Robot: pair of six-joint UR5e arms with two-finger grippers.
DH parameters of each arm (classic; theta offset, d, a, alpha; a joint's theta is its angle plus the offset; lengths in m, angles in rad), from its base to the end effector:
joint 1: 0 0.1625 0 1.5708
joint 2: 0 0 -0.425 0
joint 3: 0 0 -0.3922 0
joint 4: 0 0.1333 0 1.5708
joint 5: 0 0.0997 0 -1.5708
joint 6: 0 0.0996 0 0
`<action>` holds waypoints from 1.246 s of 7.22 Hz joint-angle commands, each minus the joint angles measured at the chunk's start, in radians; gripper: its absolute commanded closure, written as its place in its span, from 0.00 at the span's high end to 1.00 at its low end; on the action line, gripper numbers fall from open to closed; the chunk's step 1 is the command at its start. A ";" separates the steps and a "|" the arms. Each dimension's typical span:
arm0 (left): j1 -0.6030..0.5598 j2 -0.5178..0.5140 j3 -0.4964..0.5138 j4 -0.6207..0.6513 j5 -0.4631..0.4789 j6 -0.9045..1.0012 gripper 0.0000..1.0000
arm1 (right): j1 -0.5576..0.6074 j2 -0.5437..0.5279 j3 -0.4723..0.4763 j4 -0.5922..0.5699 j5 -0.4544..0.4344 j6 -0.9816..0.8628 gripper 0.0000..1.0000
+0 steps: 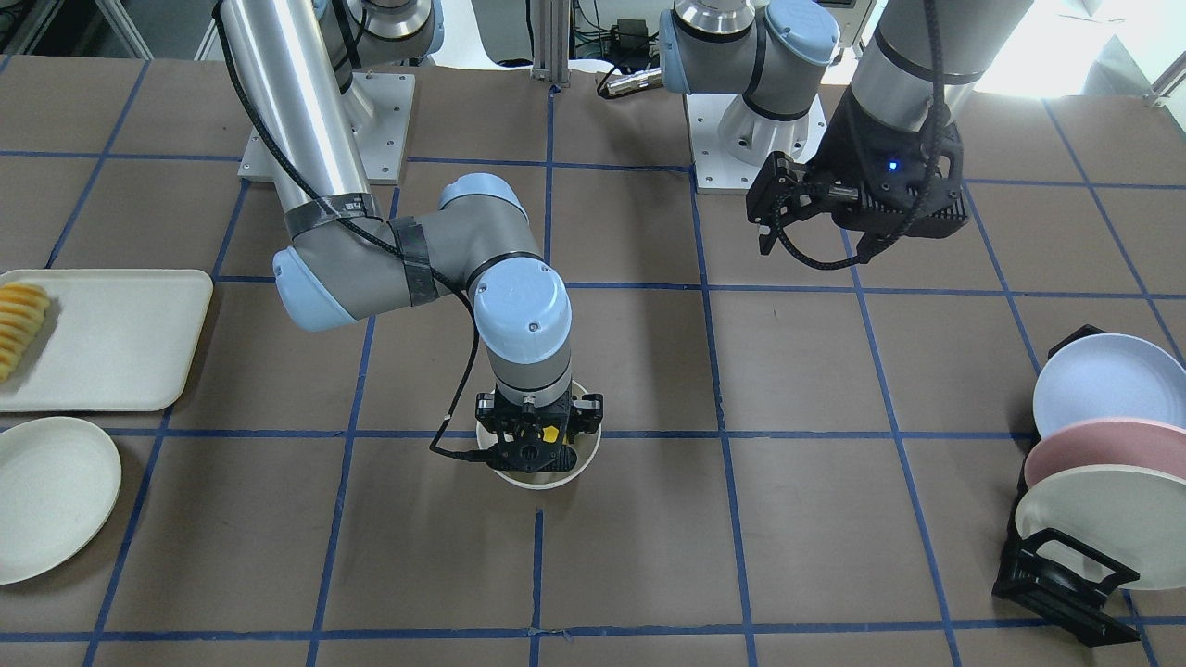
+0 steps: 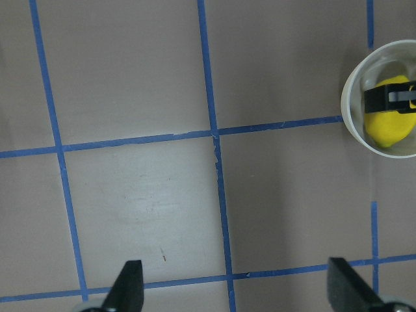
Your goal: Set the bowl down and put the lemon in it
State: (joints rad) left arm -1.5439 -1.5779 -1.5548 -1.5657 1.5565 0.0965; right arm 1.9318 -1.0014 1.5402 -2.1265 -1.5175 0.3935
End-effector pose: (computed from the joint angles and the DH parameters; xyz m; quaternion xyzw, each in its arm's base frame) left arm -0.1213 -0.4997 0.4928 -0.0348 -0.9993 0.0074 0.0067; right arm 0.3653 -0.5752 0.2214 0.0160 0.9995 0.0020 0.0279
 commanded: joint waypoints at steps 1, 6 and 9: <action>0.011 0.021 -0.011 -0.007 -0.001 -0.003 1.00 | -0.007 -0.101 0.000 0.092 -0.001 -0.010 1.00; 0.011 0.022 -0.010 -0.007 0.010 -0.003 1.00 | -0.293 -0.466 0.000 0.442 -0.007 -0.368 1.00; 0.011 0.021 -0.010 -0.007 0.008 -0.005 1.00 | -0.326 -0.540 0.001 0.528 -0.016 -0.401 1.00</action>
State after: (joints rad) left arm -1.5331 -1.5567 -1.5647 -1.5723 1.5658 0.0922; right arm 1.6146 -1.5169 1.5405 -1.6238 -1.5278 0.0055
